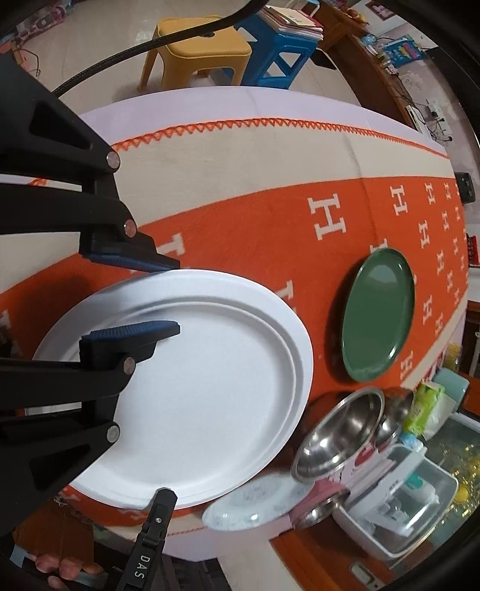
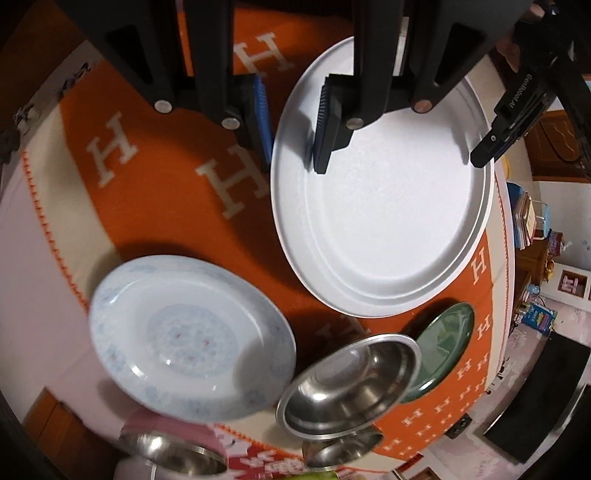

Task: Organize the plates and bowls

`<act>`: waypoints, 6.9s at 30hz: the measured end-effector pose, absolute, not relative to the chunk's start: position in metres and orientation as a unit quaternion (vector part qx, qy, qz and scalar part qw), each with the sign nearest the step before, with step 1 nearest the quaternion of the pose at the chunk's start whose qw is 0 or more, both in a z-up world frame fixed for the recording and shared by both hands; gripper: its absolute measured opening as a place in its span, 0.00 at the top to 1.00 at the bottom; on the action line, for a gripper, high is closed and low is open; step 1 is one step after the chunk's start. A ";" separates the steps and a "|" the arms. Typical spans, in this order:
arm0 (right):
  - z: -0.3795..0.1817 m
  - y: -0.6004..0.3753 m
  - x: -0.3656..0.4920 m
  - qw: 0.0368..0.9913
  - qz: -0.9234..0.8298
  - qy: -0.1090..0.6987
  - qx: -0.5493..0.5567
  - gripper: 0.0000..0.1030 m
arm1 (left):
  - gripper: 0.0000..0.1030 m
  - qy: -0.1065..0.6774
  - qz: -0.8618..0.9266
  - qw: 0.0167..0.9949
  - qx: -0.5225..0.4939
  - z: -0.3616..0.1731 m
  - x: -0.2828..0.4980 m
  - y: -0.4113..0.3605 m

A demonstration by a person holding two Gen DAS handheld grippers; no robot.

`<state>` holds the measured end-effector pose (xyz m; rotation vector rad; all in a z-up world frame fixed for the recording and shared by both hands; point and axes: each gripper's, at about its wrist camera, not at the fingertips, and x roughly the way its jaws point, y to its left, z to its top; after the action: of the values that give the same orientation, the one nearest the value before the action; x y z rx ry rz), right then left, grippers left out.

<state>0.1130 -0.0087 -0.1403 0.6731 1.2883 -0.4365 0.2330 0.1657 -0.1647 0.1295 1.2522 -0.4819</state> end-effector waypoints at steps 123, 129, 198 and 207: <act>-0.131 -0.221 0.105 0.848 0.013 0.515 0.124 0.36 | 0.19 0.585 -0.122 0.802 -0.022 -0.181 0.193 -0.062; -0.150 -0.228 0.115 0.835 0.021 0.531 0.145 0.43 | 0.19 0.605 -0.130 0.784 -0.048 -0.200 0.205 -0.064; -0.151 -0.255 0.092 0.823 0.053 0.488 0.287 0.93 | 0.82 0.572 -0.173 0.798 -0.080 -0.160 0.178 -0.071; -0.129 -0.245 0.078 0.843 0.067 0.466 0.261 0.93 | 0.82 0.544 -0.171 0.817 -0.086 -0.137 0.155 -0.060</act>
<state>0.0779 -0.2454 -0.1286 0.5510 0.9847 0.1419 0.1548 -0.0595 -0.1367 -0.1841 1.1596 -0.3648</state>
